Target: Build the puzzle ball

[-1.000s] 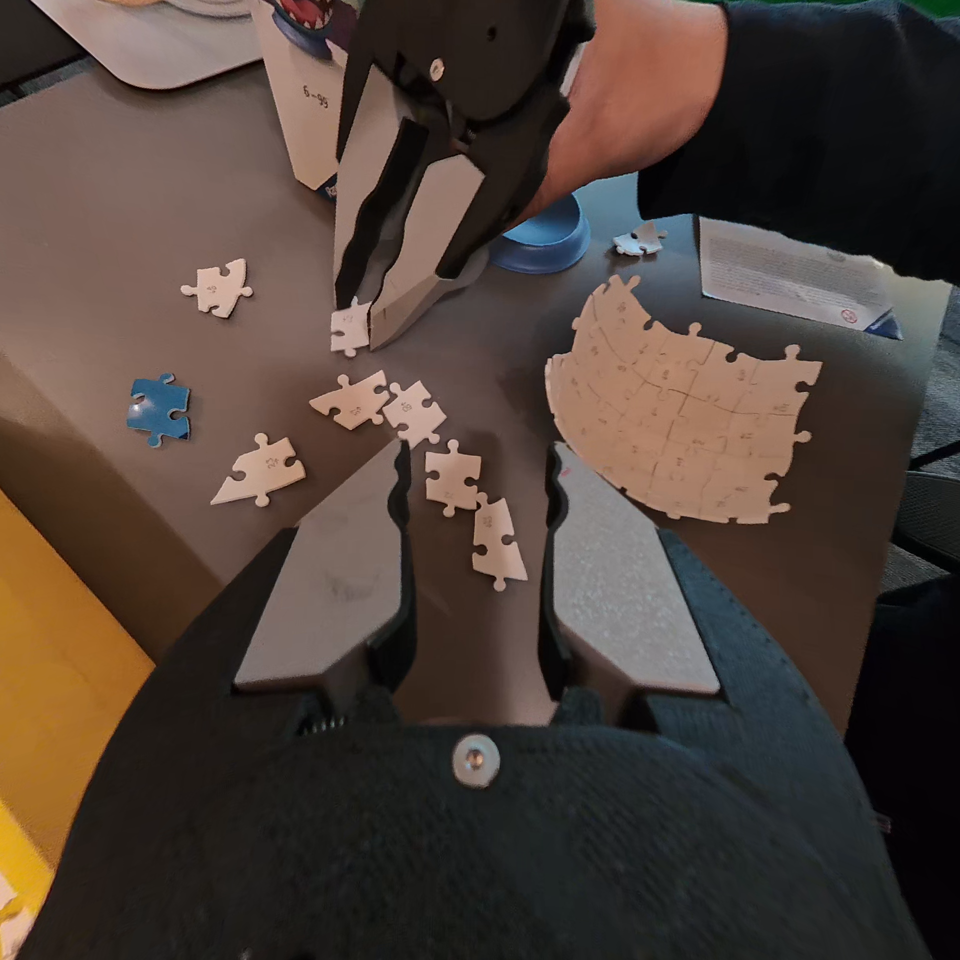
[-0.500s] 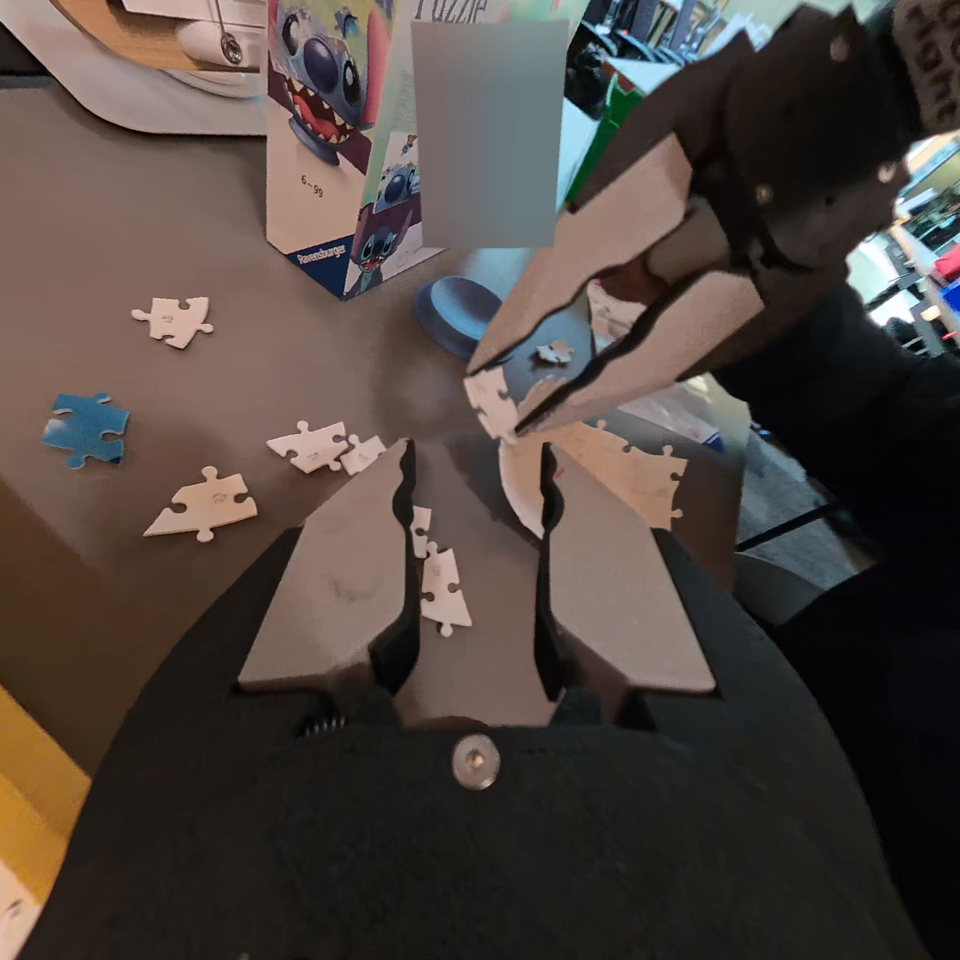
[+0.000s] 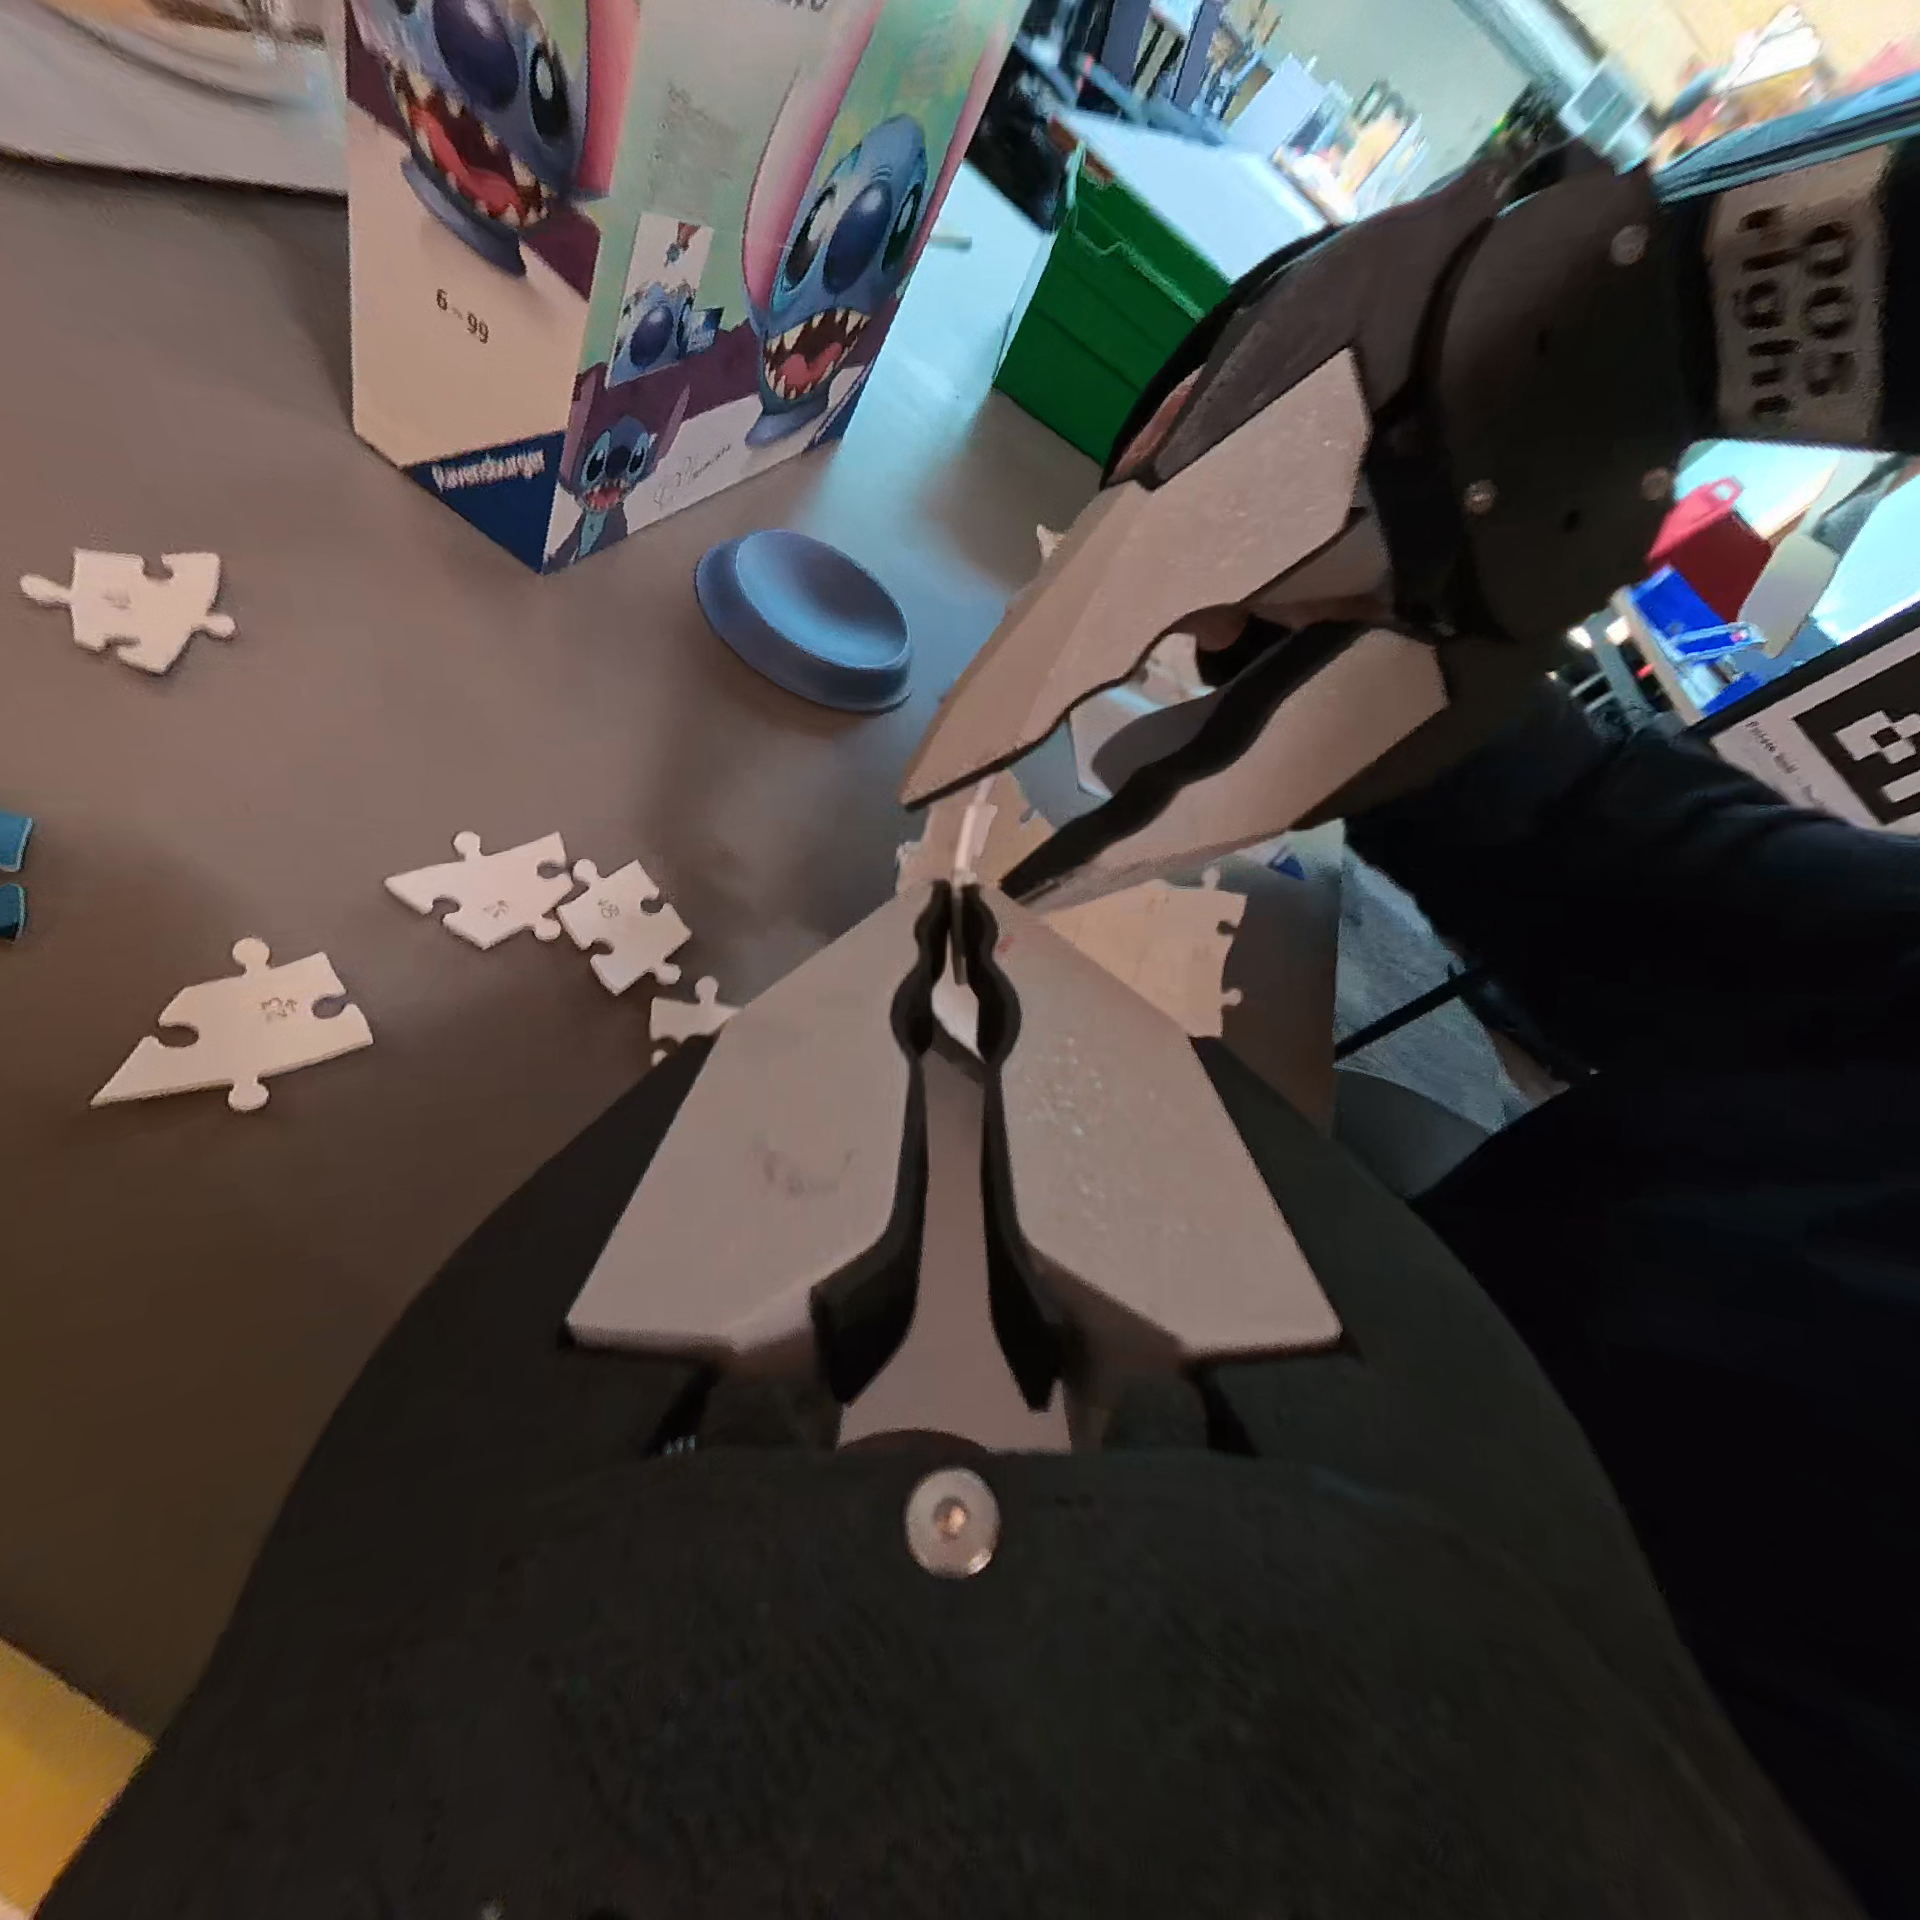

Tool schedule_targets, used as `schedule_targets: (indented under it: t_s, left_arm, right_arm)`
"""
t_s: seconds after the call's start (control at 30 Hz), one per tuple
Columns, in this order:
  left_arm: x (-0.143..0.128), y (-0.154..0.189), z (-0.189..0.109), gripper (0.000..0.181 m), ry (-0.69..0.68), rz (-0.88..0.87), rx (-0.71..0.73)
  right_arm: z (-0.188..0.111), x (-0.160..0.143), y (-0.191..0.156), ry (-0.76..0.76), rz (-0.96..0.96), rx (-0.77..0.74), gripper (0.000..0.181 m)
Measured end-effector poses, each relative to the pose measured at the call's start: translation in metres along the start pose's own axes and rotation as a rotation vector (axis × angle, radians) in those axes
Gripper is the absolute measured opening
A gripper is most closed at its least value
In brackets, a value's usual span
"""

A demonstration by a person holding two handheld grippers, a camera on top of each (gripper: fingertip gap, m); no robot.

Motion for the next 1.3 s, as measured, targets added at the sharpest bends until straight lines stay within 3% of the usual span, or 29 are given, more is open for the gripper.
schedule_targets:
  t_s: [0.07, 0.17, 0.3, 0.57, 0.7, 1.17, 1.3]
  left_arm:
    - [0.004, 0.005, -0.002, 0.000, 0.044, 0.027, -0.010]
    - [0.008, 0.008, -0.005, 0.000, 0.087, 0.068, 0.012]
    - [0.012, 0.012, -0.005, 0.000, 0.136, 0.091, 0.005]
    - [0.010, 0.019, 0.004, 0.000, 0.148, 0.109, -0.016]
    - [0.007, 0.024, 0.010, 0.000, 0.143, 0.121, -0.036]
    - [0.002, 0.028, 0.022, 0.009, 0.061, 0.205, -0.012]
    - [0.000, 0.028, 0.025, 0.000, 0.046, 0.186, -0.051]
  right_arm:
    - [-0.010, -0.004, 0.004, 0.056, 0.074, -0.006, 0.024]
    - [-0.023, -0.011, 0.004, 0.198, 0.273, 0.100, 0.023]
    - [-0.023, -0.021, 0.003, 0.296, 0.469, 0.190, 0.018]
    - [-0.019, -0.019, -0.002, 0.351, 0.546, 0.292, 0.016]
    - [-0.022, -0.023, -0.004, 0.338, 0.513, 0.281, 0.000]
    - [-0.026, -0.042, -0.014, 0.070, 0.434, 0.388, 0.000]
    - [-0.018, -0.039, -0.017, 0.006, 0.415, 0.403, 0.000]
Point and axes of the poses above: each gripper's, where its closed fingertips meet, z out along the fingers, x out of its top, y = z × x across the jaws, the point moved 6 cm from there along -z, back along the fingers, and after that the axes turned 6 degrees about -y, right-handed, at the moved point
